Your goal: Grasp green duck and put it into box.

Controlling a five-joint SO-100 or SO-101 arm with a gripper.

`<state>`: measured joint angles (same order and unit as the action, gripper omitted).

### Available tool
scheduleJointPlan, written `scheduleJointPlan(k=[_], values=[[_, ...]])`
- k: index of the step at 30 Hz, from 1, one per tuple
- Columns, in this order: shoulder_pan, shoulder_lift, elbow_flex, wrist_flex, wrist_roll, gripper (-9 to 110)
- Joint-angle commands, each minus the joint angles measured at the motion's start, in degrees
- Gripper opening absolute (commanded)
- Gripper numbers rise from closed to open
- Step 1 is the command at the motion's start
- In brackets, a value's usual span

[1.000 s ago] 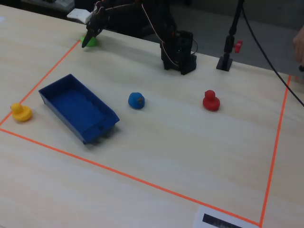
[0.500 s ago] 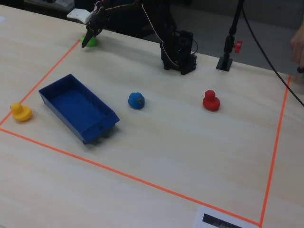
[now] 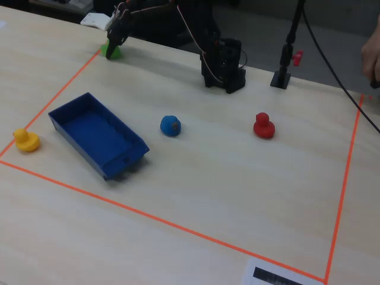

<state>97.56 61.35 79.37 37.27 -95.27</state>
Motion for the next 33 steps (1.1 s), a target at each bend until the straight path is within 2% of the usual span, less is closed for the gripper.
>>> scheduleJointPlan(k=[1,3,9,14,23,33], values=[[0.0,0.5,-2.7,-1.8,-2.0,16],[0.1,0.3,-3.1,-1.8,-3.0,12],[-0.3,1.8,-4.8,-1.8,-2.9,11],[-4.7,6.9,-7.0,-1.7,-2.6,7],[-20.3,17.1,-12.8,8.3,4.3,8],[-41.0,28.7,-4.5,12.0,5.4,6]])
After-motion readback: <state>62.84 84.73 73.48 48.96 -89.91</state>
